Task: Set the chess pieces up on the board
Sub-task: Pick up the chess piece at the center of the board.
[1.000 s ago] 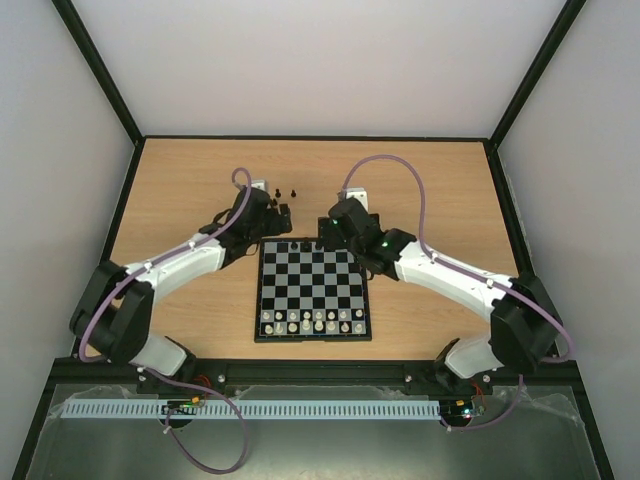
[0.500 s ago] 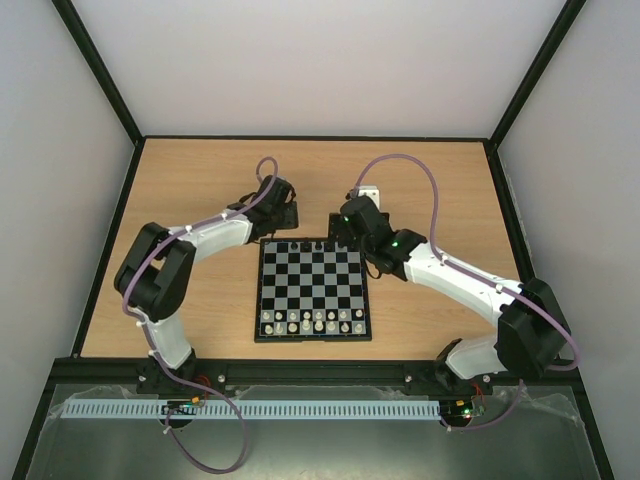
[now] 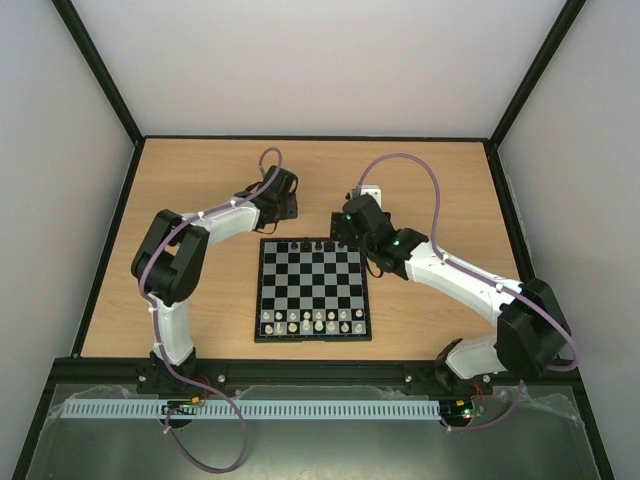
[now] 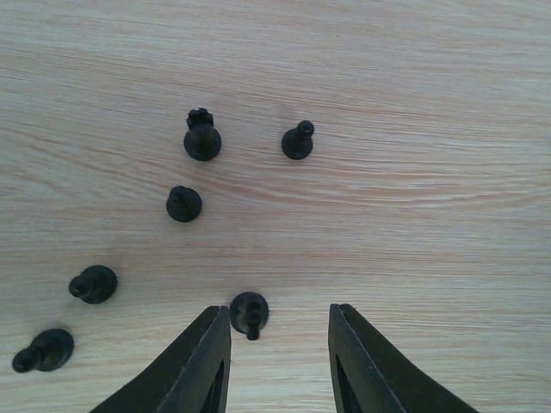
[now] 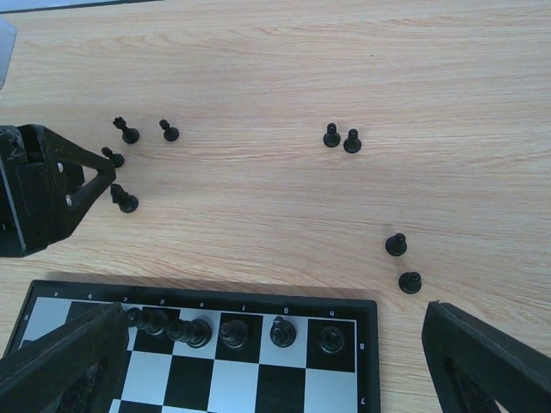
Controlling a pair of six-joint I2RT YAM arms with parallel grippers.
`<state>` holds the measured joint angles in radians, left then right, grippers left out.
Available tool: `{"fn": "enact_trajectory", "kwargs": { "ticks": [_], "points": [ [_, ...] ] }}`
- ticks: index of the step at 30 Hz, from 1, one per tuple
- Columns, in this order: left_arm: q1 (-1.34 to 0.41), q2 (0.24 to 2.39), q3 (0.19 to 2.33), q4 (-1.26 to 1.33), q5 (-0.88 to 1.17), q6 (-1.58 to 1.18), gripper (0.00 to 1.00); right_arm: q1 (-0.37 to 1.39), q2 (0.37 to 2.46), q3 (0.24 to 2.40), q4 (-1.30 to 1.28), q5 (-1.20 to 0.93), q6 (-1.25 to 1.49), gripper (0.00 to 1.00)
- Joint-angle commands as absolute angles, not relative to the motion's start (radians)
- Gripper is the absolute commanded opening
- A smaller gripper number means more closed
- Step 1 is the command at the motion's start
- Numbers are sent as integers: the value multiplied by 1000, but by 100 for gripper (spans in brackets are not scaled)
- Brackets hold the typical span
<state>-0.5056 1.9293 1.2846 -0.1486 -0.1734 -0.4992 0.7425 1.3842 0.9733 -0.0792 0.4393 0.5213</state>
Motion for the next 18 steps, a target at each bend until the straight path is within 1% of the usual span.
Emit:
{"fn": "enact_trajectory", "kwargs": {
  "ticks": [1,2,5,12,15,18],
  "points": [
    [-488,1958,1315,-182,-200,-502,34,736,1390,965,-63,440,532,94],
    [-484,1962,1314,-182,-197,-502,33,736,1392,965,-63,436,532,94],
    [-481,1980,1320,-180,-189,-500,27,736,1394,967,-65,430,532,94],
    [-480,2014,1331,-176,-181,-495,26,735,1398,967,-64,424,532,94],
    [-478,2029,1344,-181,-172,-489,27,735,1399,967,-64,420,531,94],
    [-479,2039,1355,-184,-175,-486,33,735,1399,967,-63,417,531,94]
  ]
}}
